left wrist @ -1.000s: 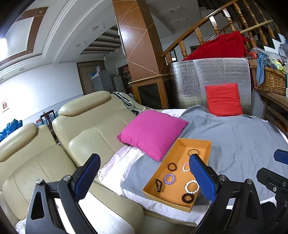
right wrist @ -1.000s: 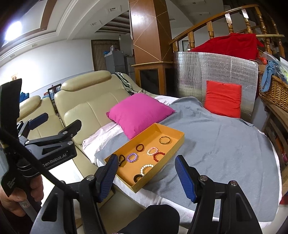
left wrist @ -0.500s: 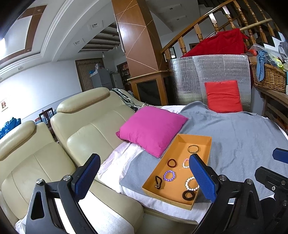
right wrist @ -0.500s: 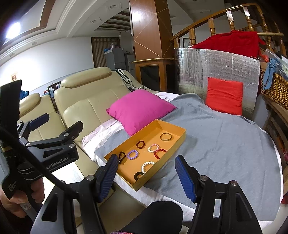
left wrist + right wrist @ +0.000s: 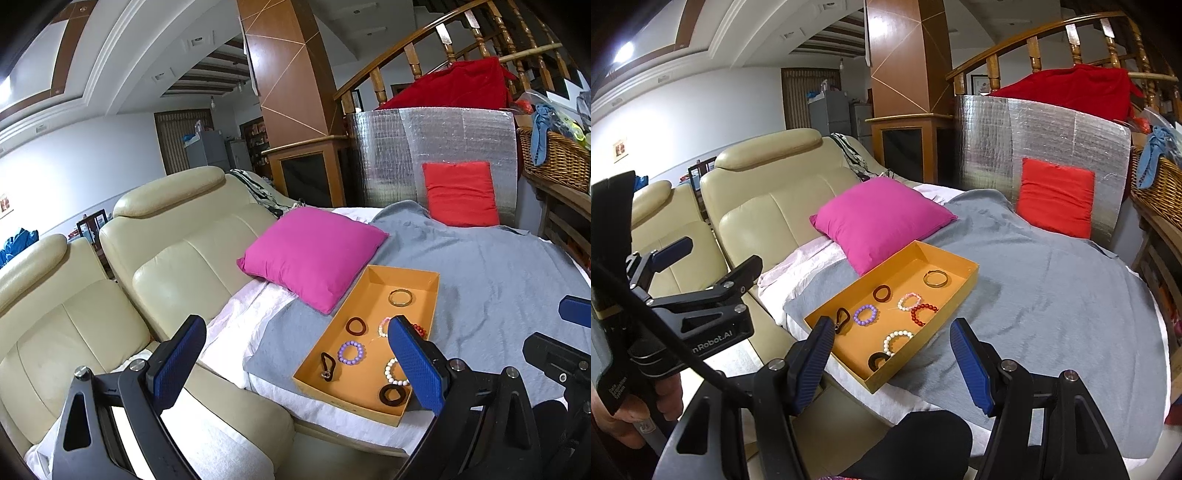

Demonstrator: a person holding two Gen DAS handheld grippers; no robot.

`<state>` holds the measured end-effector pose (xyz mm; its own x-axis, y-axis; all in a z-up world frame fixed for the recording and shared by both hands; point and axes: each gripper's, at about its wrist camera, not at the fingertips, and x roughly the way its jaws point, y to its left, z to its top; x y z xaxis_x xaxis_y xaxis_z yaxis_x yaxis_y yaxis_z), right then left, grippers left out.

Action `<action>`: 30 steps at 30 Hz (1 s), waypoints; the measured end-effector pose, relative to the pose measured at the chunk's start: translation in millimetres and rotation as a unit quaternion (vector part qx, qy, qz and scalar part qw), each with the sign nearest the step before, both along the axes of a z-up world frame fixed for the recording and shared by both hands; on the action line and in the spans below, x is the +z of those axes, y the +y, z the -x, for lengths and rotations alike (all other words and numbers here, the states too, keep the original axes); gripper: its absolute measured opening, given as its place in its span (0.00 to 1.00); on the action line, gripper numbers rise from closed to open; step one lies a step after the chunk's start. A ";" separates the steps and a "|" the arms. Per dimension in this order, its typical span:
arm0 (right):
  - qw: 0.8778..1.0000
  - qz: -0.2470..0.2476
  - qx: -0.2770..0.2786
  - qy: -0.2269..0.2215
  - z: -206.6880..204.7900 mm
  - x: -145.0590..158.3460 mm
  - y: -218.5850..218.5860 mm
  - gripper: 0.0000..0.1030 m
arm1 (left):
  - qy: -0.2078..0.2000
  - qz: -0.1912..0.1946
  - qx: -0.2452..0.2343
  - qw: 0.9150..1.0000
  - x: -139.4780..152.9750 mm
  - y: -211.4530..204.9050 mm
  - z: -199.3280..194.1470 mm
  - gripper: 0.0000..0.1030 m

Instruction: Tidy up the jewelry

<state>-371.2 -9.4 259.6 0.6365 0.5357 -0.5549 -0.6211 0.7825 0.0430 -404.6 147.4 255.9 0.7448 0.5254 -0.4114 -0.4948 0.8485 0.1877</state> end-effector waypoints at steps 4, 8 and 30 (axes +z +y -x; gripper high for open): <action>1.000 0.004 0.003 -0.002 1.5 -1.4 6.0 0.67 | 0.000 0.003 0.002 1.000 -3.4 4.6 0.4 0.96; 1.000 0.005 0.008 -0.003 2.2 -2.9 9.4 0.67 | 0.002 0.007 0.005 1.000 -6.1 9.3 -0.6 0.96; 0.999 0.018 0.017 0.024 -61.5 -31.3 36.6 0.67 | 0.045 0.034 0.042 0.998 -32.2 40.0 -57.8 0.96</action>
<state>-309.7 27.3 228.3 0.5903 0.5356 -0.6039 -0.6450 0.7628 0.0460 -346.8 187.4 223.7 0.6579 0.5529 -0.5114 -0.5490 0.8169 0.1769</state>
